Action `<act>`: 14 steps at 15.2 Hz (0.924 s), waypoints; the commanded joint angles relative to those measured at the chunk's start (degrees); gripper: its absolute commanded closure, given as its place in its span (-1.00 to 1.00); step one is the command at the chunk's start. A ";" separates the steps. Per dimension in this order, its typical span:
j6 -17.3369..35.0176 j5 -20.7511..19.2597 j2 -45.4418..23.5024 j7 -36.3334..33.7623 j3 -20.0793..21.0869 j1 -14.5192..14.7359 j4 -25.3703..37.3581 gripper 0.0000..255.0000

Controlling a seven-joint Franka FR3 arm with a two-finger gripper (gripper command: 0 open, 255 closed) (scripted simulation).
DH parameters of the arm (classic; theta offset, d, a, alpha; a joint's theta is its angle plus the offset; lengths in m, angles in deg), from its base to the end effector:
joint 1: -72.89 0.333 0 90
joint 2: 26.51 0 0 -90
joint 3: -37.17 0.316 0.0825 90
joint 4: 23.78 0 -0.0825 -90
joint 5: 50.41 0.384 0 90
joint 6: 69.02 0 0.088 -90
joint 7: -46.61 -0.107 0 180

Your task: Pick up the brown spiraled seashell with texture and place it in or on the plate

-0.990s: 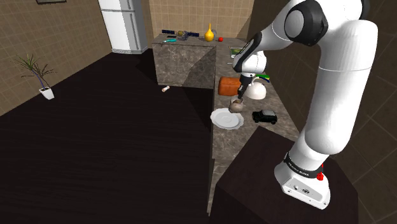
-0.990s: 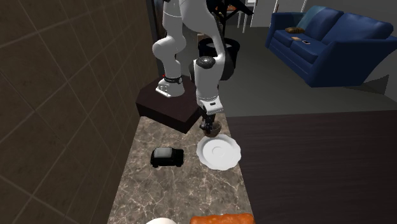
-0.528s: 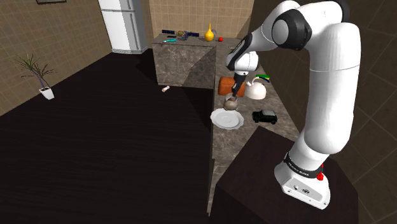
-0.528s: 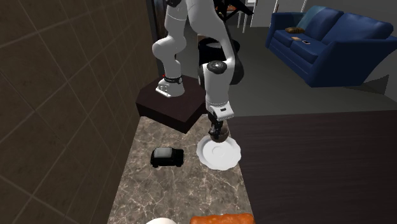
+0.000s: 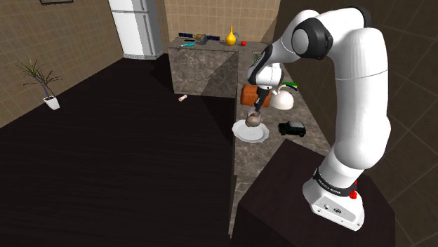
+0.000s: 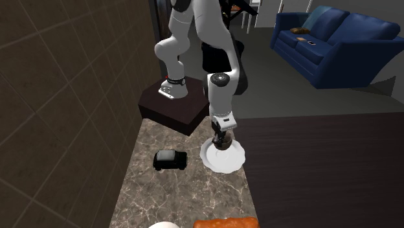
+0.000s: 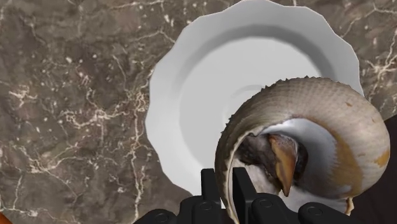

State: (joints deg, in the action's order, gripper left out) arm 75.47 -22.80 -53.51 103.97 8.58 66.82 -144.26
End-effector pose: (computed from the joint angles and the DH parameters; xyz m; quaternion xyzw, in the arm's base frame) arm 0.4771 -0.3331 0.2186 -0.9989 -0.0269 -0.0367 0.0080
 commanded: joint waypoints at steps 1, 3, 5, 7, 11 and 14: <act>1.16 1.28 -1.44 0.96 0.94 -0.74 0.19 1.00; 2.13 2.34 -2.73 1.74 1.79 -1.38 0.42 1.00; 3.07 3.38 -4.03 2.50 2.66 -2.03 0.70 1.00; 4.01 4.38 -5.34 3.25 3.54 -2.70 1.04 1.00; 4.91 5.33 -6.64 3.96 4.42 -3.37 1.41 1.00; 4.91 5.34 -6.64 3.96 4.42 -3.37 1.41 1.00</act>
State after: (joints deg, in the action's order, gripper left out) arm 80.36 -17.48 -60.16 107.92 12.99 63.46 -142.85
